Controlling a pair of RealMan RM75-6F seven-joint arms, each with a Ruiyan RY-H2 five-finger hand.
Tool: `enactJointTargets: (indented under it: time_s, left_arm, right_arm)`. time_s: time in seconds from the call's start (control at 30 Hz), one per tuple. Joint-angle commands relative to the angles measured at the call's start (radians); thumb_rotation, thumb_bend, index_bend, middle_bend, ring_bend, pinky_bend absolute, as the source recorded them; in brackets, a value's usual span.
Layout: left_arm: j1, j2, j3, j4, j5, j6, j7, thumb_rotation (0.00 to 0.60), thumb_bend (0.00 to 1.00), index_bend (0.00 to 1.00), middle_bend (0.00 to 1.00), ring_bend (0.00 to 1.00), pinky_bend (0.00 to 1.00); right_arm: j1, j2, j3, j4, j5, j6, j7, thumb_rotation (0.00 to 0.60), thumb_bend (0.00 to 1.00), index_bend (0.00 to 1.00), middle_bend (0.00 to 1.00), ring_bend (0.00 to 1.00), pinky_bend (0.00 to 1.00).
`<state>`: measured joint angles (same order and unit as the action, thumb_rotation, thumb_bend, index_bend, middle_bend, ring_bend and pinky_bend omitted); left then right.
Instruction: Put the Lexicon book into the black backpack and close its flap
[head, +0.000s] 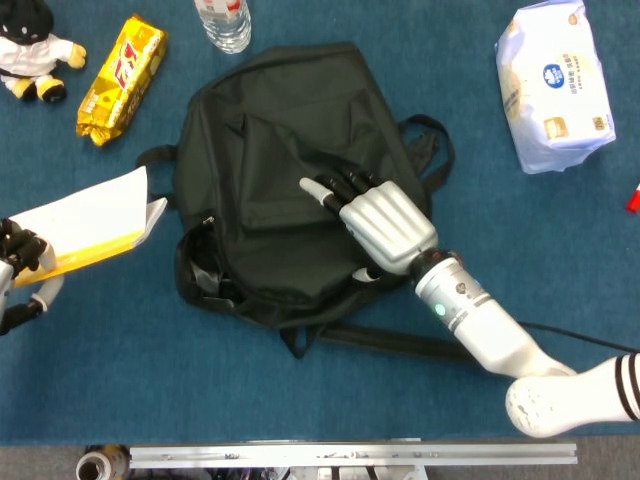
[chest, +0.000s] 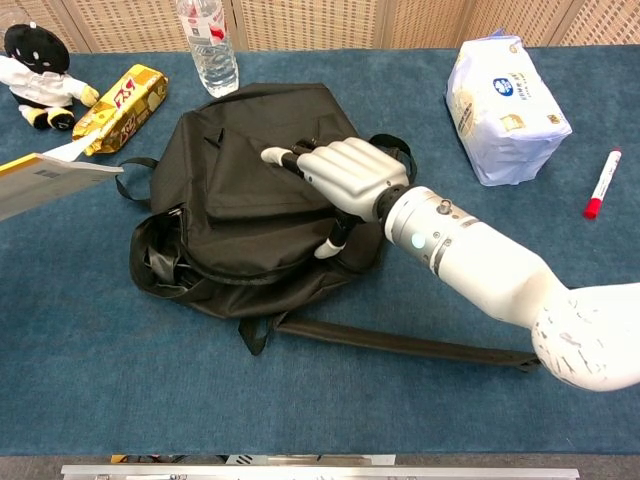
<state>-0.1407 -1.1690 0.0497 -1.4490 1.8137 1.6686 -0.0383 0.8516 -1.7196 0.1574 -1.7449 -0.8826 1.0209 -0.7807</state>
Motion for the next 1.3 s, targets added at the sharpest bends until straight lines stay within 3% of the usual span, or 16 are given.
enactJointTargets:
  time_s: [0.03,0.47,0.67,0.77,0.93,1.17,1.3]
  left_arm:
    - [0.001,0.002,0.000,-0.002,-0.002,-0.001,0.000,0.600,0.32,0.69,0.63,0.47,0.46]
    - [0.004,0.004,-0.004,-0.005,-0.009,-0.003,-0.001,0.600,0.32,0.69,0.63,0.47,0.46]
    - [0.009,0.008,-0.004,-0.008,-0.013,-0.001,-0.003,0.600,0.32,0.69,0.63,0.47,0.46]
    - [0.011,0.007,-0.004,-0.006,-0.013,0.002,-0.006,0.600,0.32,0.69,0.63,0.47,0.46]
    - [0.013,0.008,-0.006,-0.003,-0.011,0.008,-0.011,0.600,0.32,0.69,0.63,0.47,0.45]
    - [0.014,0.009,-0.006,-0.002,-0.014,0.005,-0.014,0.600,0.32,0.69,0.63,0.47,0.46]
    - [0.014,0.009,-0.008,-0.001,-0.016,0.005,-0.017,0.600,0.32,0.69,0.63,0.47,0.45]
  right_arm:
    - [0.008,0.013,0.006,0.002,0.013,-0.001,0.004,0.600,0.00,0.00,0.12,0.03,0.20]
    - [0.050,-0.040,0.032,0.104,0.042,0.011,0.014,0.600,0.04,0.00,0.15,0.03,0.20]
    - [0.077,-0.054,0.013,0.106,0.091,-0.023,-0.012,0.600,0.07,0.01,0.19,0.06,0.20]
    - [0.089,-0.066,0.004,0.119,0.113,-0.020,-0.035,0.600,0.15,0.06,0.22,0.09,0.21]
    - [0.110,-0.085,-0.007,0.152,0.160,0.003,-0.095,0.600,0.42,0.15,0.27,0.14,0.28]
    - [0.132,-0.116,-0.005,0.211,0.198,0.018,-0.132,0.600,0.47,0.16,0.28,0.16,0.32]
    - [0.139,-0.134,-0.013,0.240,0.192,0.035,-0.150,0.600,0.50,0.21,0.31,0.20,0.41]
